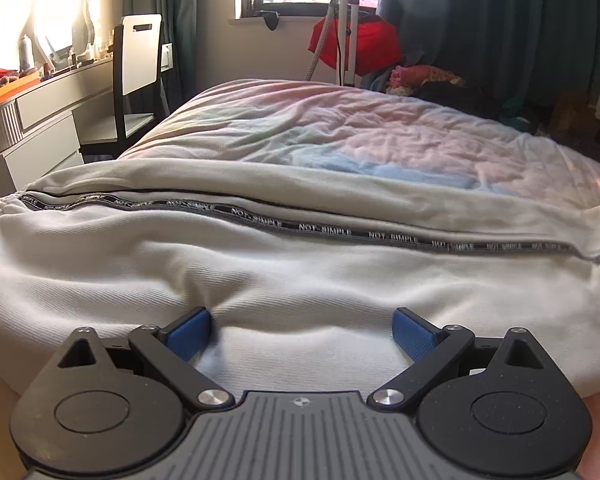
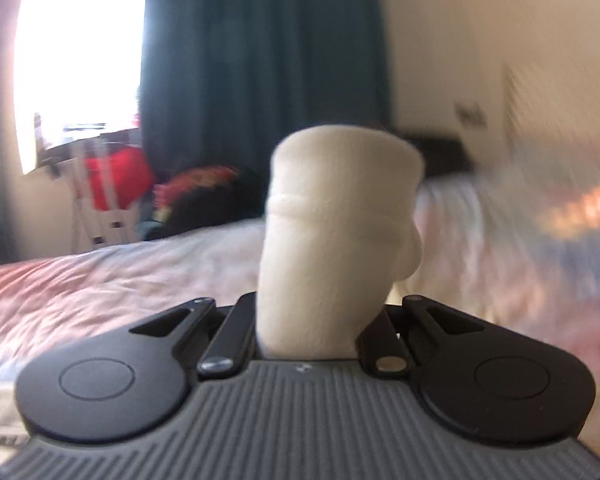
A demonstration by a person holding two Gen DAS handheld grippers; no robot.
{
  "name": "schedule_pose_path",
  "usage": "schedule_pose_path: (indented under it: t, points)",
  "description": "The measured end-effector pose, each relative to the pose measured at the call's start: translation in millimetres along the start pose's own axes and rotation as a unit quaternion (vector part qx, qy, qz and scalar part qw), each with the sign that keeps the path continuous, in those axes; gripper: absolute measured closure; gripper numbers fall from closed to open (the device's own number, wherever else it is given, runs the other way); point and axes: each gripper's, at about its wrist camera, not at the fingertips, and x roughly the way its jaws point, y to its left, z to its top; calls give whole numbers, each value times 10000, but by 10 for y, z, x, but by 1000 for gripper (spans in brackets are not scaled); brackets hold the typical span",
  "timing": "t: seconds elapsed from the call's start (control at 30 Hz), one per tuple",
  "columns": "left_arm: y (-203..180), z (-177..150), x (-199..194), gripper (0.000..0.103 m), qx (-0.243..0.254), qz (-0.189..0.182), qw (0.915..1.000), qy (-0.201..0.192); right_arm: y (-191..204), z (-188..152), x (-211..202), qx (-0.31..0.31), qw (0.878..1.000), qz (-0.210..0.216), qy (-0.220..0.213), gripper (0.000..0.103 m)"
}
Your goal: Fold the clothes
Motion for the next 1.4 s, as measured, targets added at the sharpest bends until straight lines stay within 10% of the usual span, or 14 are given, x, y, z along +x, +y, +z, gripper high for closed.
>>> schedule_pose_path:
  t: [0.23, 0.4, 0.5, 0.77, 1.03, 1.2, 1.4]
  points:
    - [247, 130, -247, 7, -595, -24, 9978, -276, 1250, -357, -594, -1626, 9765, 1352, -412, 91]
    - [390, 172, -429, 7, -863, -6, 9951, -484, 1997, -1287, -716, -3291, 9118, 2412, 461, 90]
    - [438, 196, -469, 7, -979, -34, 9939, -510, 2084, -1520, -755, -3877, 8931, 2276, 174, 90]
    - [568, 286, -550, 7, -1376, -325, 9867, -807, 2162, -1169, -1139, -2879, 9180, 2725, -145, 90]
    - [706, 249, -466, 7, -1757, -637, 9804, -632, 2347, -1284, -931, -2794, 8961, 3331, 890, 75]
    - [766, 289, -510, 8, -1827, -708, 9778, -746, 2109, -922, -747, -1604, 8632, 4316, 2072, 36]
    - [819, 331, -622, 8, -1832, -1013, 9736, -910, 1718, -538, -671, -313, 8333, 4970, 2399, 35]
